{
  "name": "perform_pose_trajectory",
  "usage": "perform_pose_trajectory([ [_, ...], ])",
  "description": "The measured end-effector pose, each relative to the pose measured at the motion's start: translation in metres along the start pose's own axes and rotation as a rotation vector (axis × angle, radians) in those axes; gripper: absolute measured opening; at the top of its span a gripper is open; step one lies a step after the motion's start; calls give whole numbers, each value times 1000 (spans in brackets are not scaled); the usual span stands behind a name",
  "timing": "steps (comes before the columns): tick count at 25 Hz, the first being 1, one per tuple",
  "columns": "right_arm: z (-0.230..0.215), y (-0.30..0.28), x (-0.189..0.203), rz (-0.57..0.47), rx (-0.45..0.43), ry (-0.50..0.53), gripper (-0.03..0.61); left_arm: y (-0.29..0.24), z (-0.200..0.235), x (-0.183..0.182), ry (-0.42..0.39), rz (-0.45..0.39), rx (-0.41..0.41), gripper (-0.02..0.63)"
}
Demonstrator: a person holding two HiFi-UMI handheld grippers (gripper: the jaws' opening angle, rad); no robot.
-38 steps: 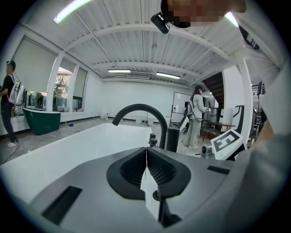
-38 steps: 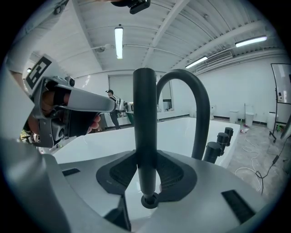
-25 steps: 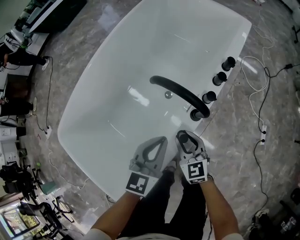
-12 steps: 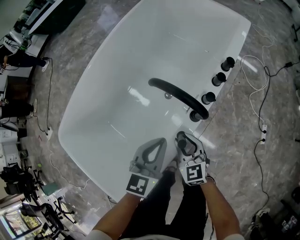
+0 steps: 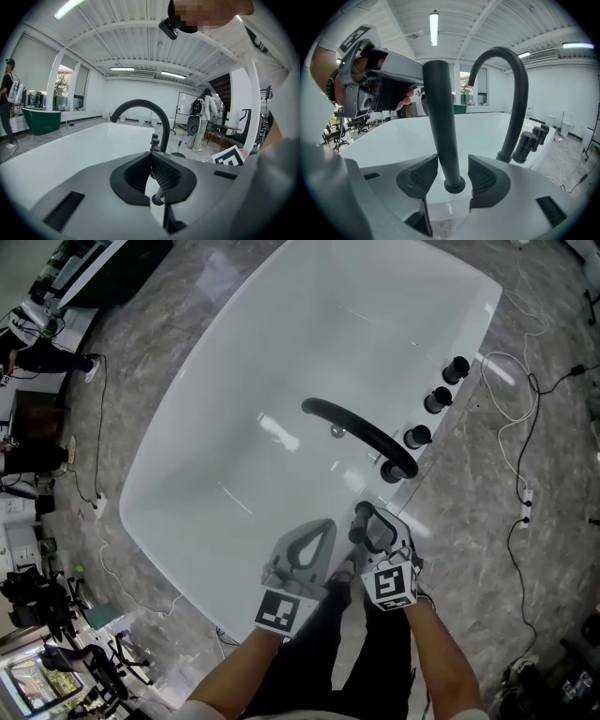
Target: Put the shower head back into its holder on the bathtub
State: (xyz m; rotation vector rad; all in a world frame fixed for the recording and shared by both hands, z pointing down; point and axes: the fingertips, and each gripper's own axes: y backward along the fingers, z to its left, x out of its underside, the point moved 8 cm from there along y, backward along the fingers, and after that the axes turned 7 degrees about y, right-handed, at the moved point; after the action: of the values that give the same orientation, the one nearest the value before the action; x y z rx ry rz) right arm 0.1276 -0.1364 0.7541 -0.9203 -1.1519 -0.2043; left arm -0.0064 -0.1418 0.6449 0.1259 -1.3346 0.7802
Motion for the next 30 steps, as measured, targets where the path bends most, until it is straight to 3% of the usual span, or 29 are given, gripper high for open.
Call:
perform_pose_trajectory([
  [9,10,-8,0,35,10,52,184,6,3,-3,4,1,-18,6],
  [15,-1,-9,4,2,26,-138,143,11,4,-5,3,0,-19,6],
  [18,-5,-10,5,-9,13,-168,141,10,4,-4,5,-4,-17,6],
  [30,4,-9,2,46,-11,-63,144,14,0,-8,14,-20,-14,6],
])
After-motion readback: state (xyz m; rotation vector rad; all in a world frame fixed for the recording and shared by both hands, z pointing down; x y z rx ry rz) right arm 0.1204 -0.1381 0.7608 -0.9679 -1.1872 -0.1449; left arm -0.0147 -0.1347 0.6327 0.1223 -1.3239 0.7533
